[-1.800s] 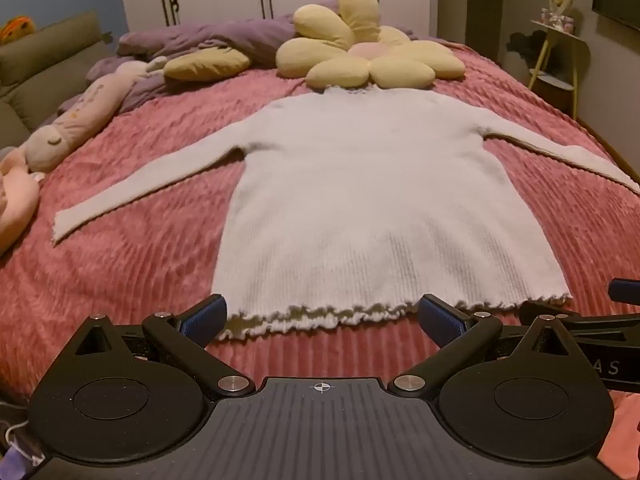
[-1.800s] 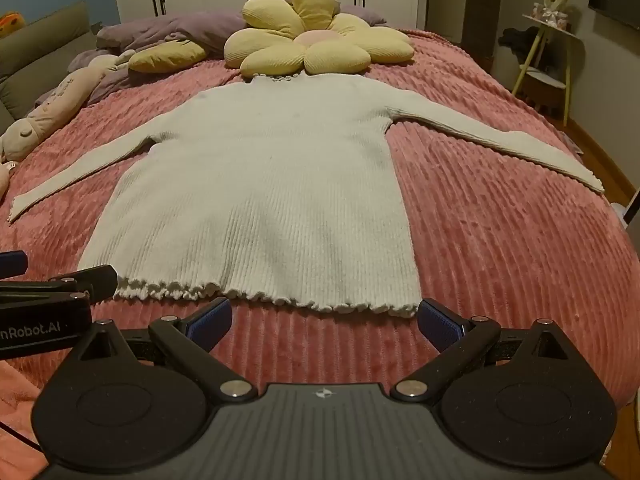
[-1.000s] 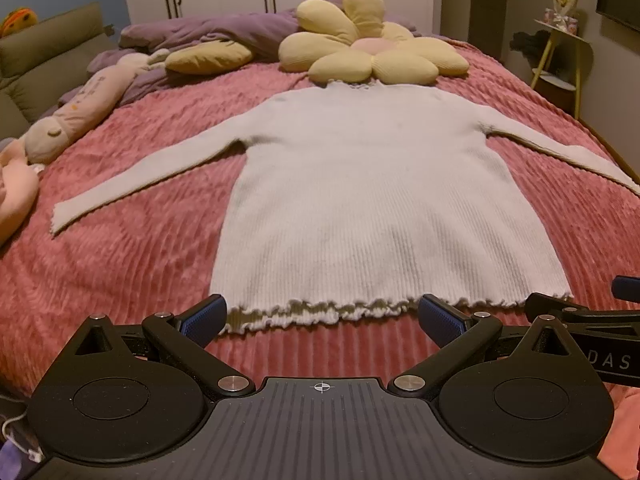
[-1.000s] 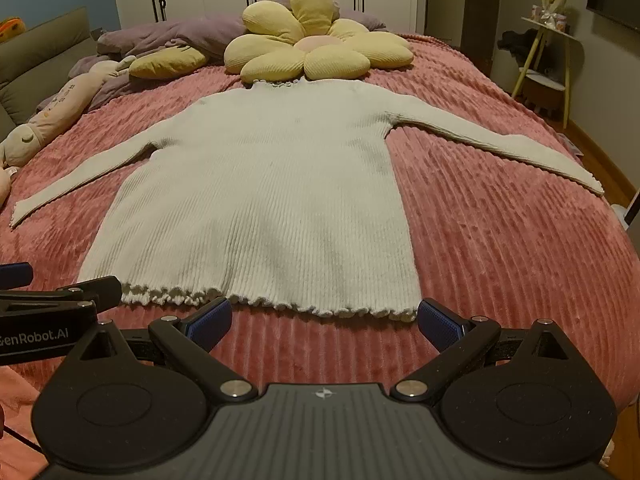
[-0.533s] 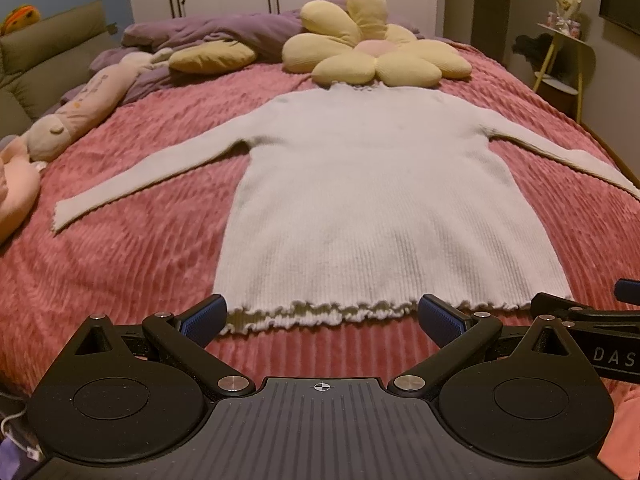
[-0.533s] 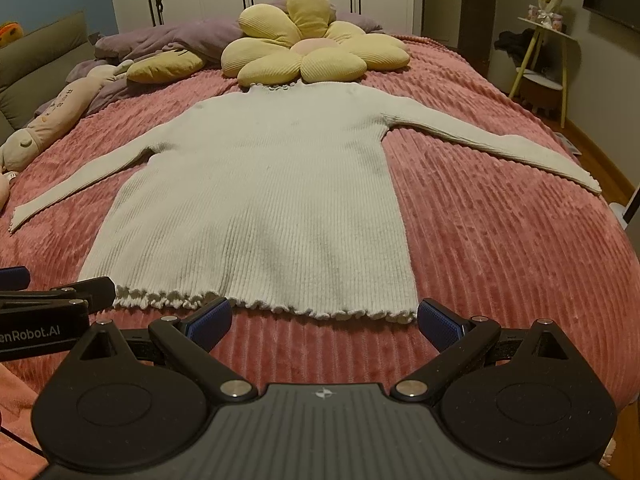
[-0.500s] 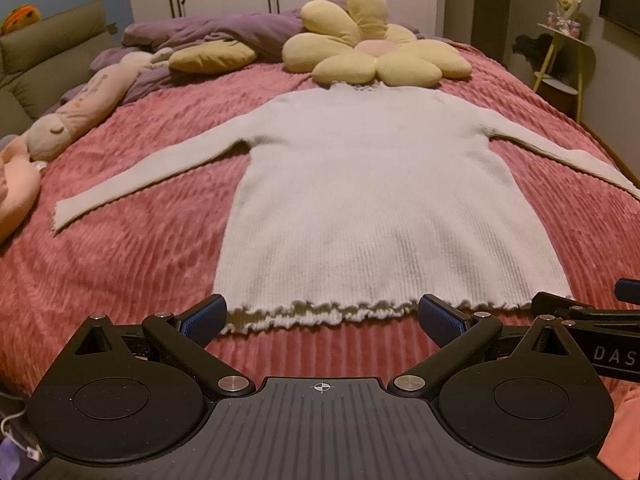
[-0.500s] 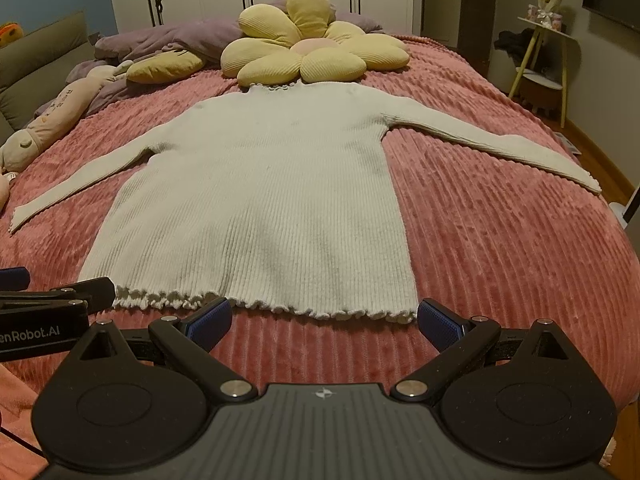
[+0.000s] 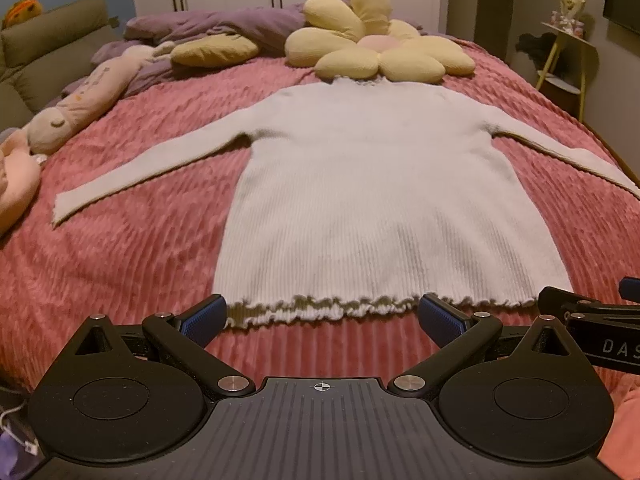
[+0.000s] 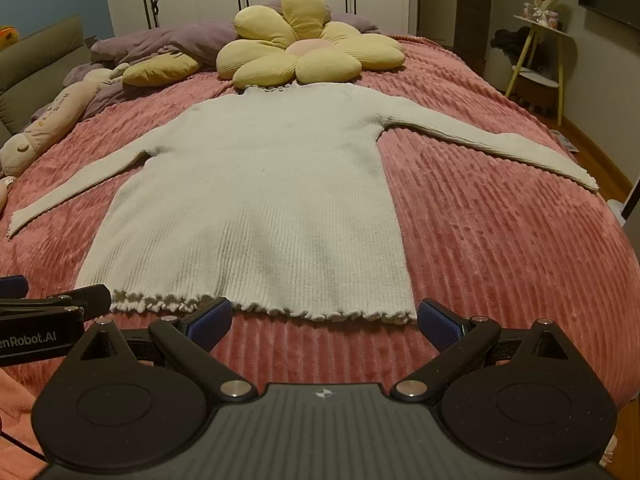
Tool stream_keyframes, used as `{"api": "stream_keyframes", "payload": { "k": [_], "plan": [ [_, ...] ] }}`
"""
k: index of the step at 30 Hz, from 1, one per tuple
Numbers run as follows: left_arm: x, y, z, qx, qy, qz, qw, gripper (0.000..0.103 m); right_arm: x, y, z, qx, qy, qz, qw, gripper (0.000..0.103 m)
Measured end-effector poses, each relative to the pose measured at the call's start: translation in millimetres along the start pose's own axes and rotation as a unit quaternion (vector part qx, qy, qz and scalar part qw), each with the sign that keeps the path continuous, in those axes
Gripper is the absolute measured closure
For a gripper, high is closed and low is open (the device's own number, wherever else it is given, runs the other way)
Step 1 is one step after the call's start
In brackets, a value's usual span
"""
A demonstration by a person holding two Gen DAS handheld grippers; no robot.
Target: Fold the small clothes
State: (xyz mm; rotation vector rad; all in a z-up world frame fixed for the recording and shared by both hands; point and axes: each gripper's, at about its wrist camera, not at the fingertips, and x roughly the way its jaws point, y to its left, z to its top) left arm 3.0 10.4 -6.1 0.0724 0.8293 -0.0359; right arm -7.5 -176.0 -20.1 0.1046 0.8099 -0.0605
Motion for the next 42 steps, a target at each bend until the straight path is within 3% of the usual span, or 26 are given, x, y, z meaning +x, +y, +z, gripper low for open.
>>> {"api": "stream_keyframes", "payload": {
  "k": [42],
  "plan": [
    [9.1,-0.4,1.7,-0.009,0.013,-0.01,0.9998,0.0,7.1,-5.8,1.9,0.015,0.004,0.021,1.0,0.004]
  ]
}}
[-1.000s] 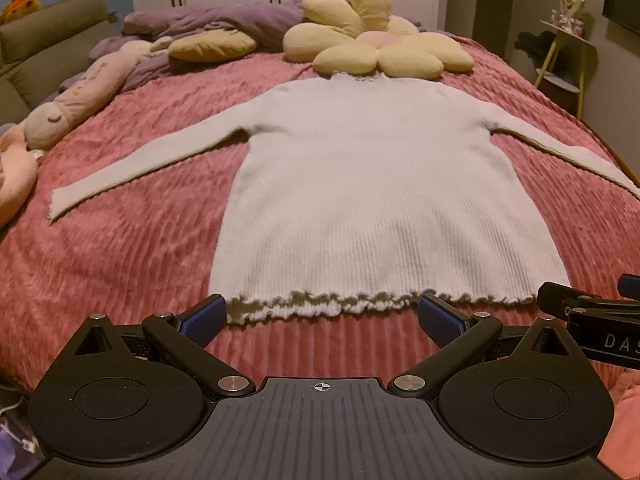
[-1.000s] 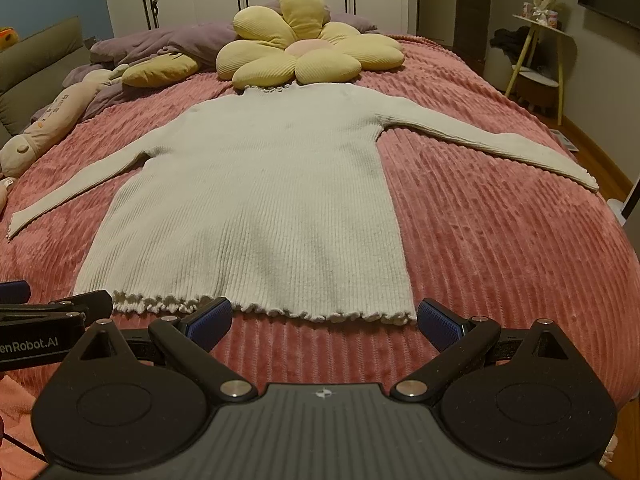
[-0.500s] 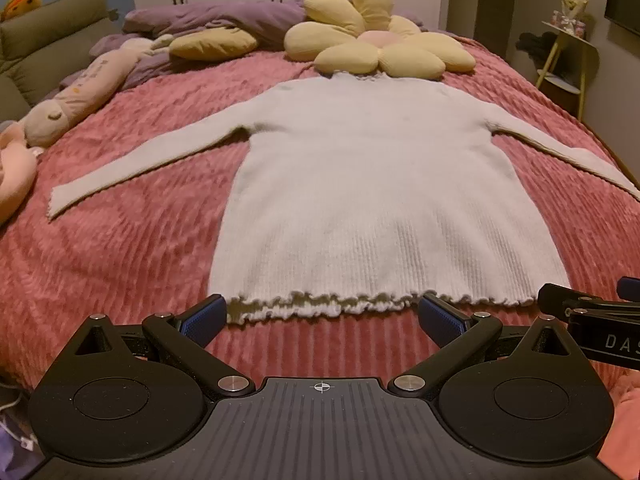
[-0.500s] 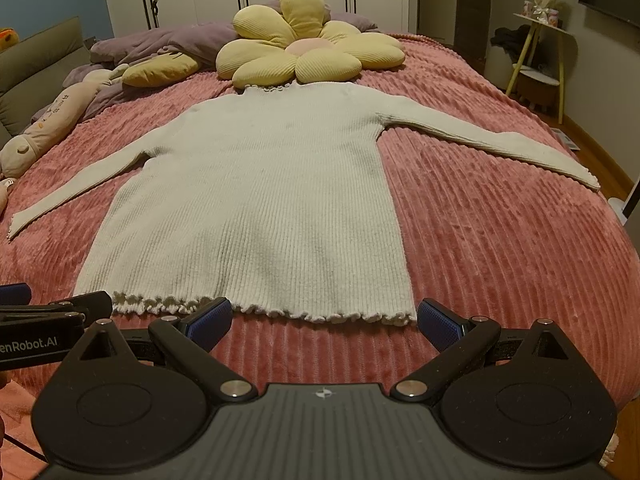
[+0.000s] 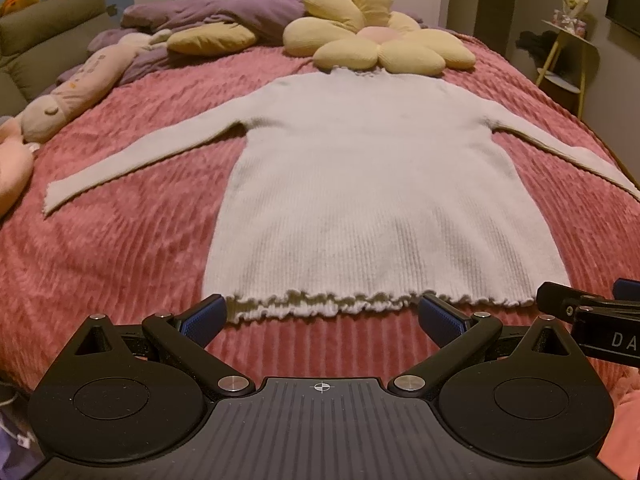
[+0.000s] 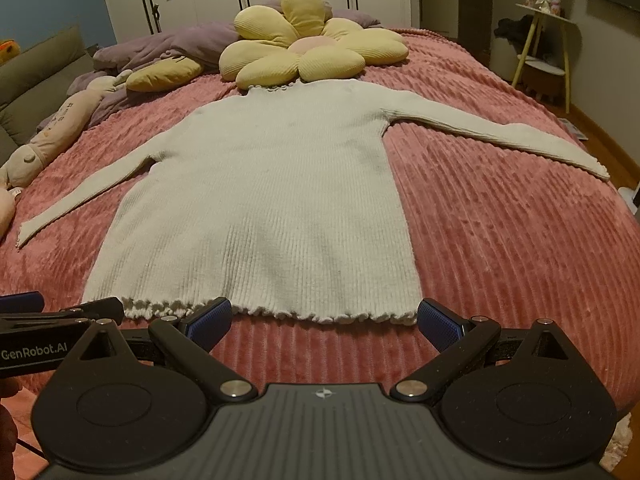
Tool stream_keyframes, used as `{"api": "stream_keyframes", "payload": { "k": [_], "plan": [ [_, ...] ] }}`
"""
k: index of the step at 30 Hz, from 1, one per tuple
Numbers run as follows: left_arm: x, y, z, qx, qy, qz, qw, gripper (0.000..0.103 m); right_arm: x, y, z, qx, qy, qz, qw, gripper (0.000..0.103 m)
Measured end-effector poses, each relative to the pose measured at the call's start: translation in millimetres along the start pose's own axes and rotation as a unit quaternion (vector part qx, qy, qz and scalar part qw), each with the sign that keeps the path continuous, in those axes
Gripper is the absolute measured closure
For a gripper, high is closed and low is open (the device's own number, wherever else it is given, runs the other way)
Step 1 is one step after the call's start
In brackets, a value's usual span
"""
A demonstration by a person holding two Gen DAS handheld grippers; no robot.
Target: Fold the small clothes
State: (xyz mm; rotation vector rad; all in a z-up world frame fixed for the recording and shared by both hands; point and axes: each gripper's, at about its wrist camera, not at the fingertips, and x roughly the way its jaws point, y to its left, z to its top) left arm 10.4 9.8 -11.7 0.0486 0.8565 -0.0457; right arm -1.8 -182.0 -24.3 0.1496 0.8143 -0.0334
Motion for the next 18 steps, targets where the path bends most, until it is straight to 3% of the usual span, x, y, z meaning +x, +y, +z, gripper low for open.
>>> {"api": "stream_keyframes", "payload": {
  "k": [18],
  "plan": [
    [11.8,3.0,0.5,-0.008,0.005,-0.011,0.9999,0.0,8.2,-3.9,0.9,0.001,0.003,-0.005,1.0,0.004]
  ]
}}
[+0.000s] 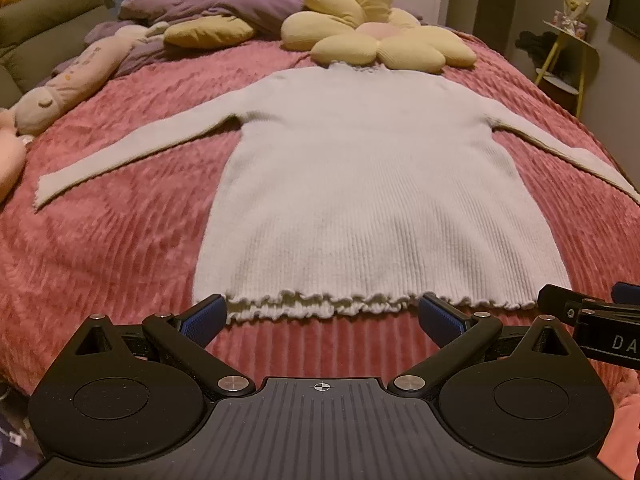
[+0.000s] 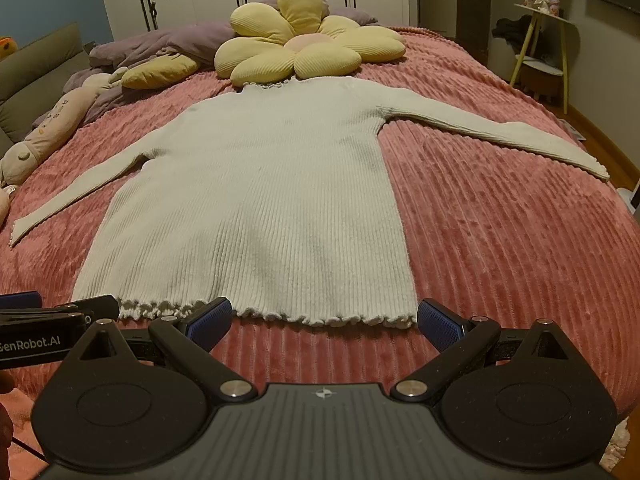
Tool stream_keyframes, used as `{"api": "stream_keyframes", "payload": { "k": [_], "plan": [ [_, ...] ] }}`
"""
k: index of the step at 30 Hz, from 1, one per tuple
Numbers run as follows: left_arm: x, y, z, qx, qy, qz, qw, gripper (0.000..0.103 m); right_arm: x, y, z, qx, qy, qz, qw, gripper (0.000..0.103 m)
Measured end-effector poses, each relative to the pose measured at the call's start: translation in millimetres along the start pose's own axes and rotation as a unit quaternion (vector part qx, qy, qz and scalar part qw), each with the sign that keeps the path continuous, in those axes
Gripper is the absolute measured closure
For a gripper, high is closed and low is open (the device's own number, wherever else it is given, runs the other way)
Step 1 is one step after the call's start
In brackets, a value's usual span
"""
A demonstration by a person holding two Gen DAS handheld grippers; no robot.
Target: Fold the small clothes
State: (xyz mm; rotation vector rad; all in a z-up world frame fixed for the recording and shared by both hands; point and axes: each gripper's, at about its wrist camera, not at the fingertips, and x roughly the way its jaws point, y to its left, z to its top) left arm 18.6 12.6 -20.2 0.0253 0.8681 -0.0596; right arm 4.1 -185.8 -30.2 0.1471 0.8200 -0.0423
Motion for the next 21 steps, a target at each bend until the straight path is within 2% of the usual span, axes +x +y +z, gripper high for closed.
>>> {"api": "stream_keyframes", "payload": {
  "k": [9,17,21],
  "plan": [
    [1.0,2.8,0.0,-0.007,-0.002,-0.011,0.9999,0.0,3.1,3.4,-0.3,-0.009,0.004,-0.017,1.0,0.004],
    [4.8,4.4,-0.7,-0.017,-0.001,-0.011,0.9998,0.0,5.5,1.0,-0.7,-0.006,0.005,-0.011,1.0,0.004],
    [5.3,5.7,-2.6,-0.023,-0.014,-0.019,0.9994,0.0,8.5,-2.3,-1.7,0.001,0.007,-0.007,1.0,0.004]
  ]
}}
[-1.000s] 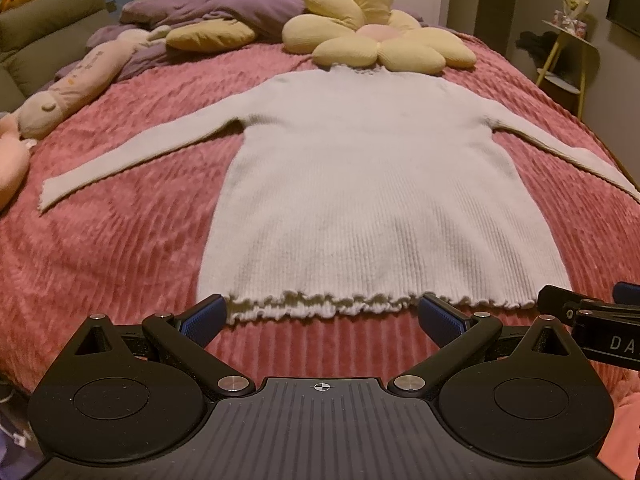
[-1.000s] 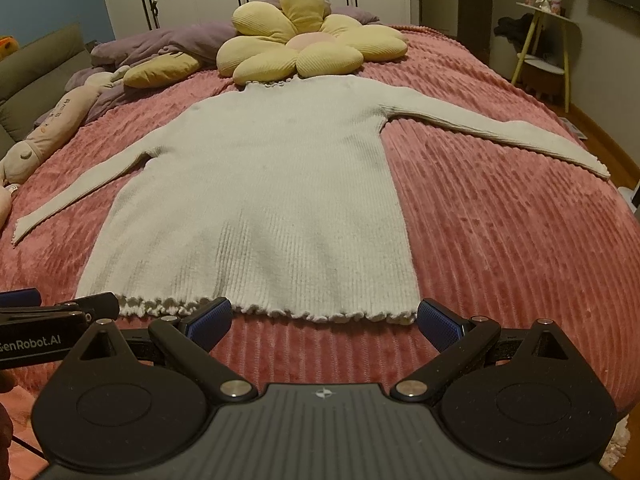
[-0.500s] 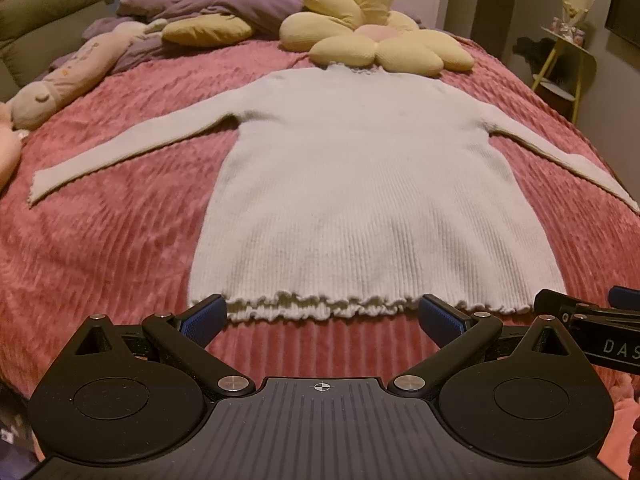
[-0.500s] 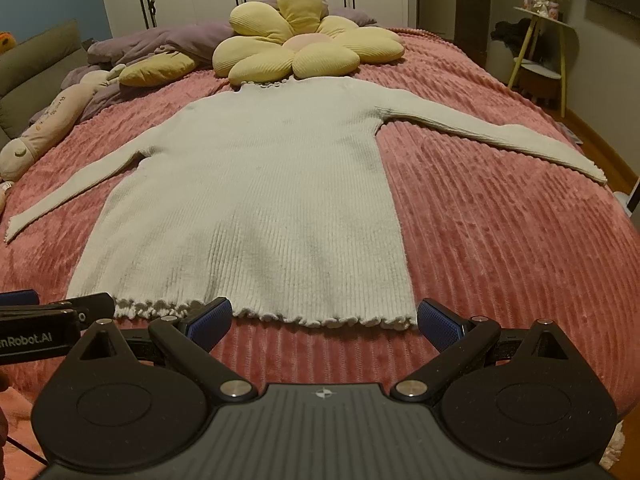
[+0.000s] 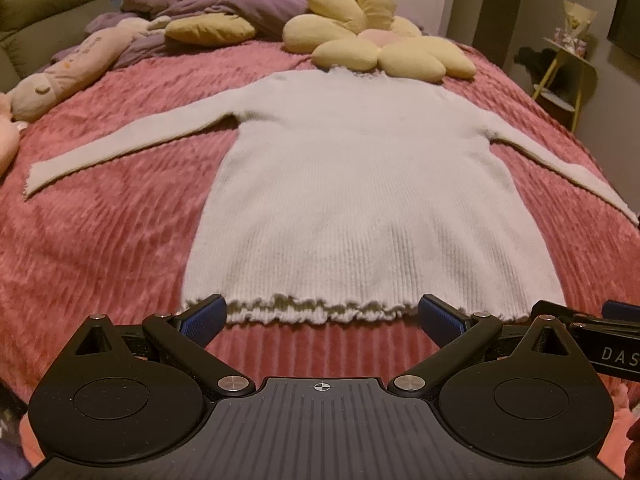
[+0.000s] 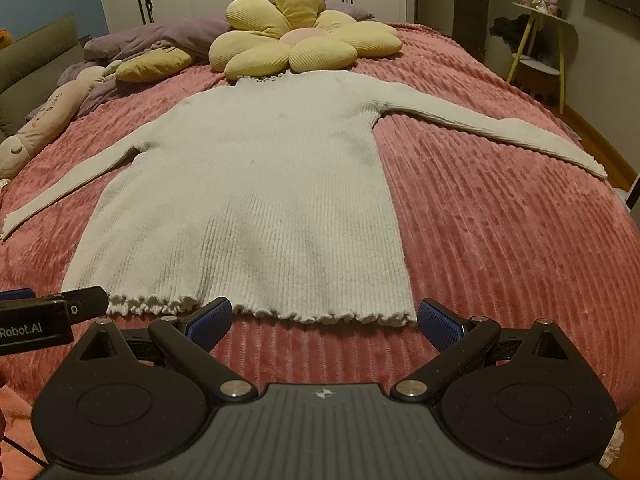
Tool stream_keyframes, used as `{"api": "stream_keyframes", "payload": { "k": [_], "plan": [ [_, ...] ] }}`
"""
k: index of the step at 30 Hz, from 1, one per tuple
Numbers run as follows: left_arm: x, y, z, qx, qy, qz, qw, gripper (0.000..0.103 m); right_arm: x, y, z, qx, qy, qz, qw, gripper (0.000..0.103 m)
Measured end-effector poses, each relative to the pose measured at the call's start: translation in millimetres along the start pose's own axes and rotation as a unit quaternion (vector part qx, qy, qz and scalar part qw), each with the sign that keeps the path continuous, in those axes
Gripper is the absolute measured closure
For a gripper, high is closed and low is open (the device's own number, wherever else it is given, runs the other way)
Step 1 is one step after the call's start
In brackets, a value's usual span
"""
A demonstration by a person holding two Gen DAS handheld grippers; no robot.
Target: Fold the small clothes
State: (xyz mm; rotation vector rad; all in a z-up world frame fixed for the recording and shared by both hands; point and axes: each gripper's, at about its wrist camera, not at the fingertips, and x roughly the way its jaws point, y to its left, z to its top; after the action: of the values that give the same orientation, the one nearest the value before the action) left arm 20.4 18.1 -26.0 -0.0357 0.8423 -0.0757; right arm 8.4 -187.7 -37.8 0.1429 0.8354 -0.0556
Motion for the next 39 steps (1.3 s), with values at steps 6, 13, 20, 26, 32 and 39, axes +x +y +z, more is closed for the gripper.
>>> {"api": "stream_keyframes", "payload": {
  "k": [6,13,20,26,32,39],
  "plan": [
    [5.4,-0.8,1.7,-0.002,-0.004,-0.003,1.0,0.0,6.5,-4.5,0.4,0.01,0.006,0.01,1.0,0.004],
    [17.1,-0.4,0.4,0.004,0.011,-0.007,0.9999,0.0,16.3,-10.2,2.6,0.013,0.013,0.029,0.999,0.004],
    [36.6,-2.6,6.8,0.001,0.029,-0.014,0.9995,0.0,39.7,-54.3,10.7,0.097,0.028,0.115,0.988,0.008],
    [54.9,-13.8,41.8,-0.014,-0.002,-0.033,0.9994,0.0,72.4,-192.5,51.0,0.281,-0.05,0.088,0.954,0.039],
    [86.0,-41.4,85.7,-0.008,-0.022,-0.047,0.9986,0.0,110.4,-326.9,74.6,0.45,-0.115,0.02,0.885,0.06],
    [116.5,-59.4,120.1,0.006,-0.03,-0.059,0.9978,0.0,145.4,-386.1,73.6,0.55,-0.139,0.049,0.822,0.065]
  ]
}}
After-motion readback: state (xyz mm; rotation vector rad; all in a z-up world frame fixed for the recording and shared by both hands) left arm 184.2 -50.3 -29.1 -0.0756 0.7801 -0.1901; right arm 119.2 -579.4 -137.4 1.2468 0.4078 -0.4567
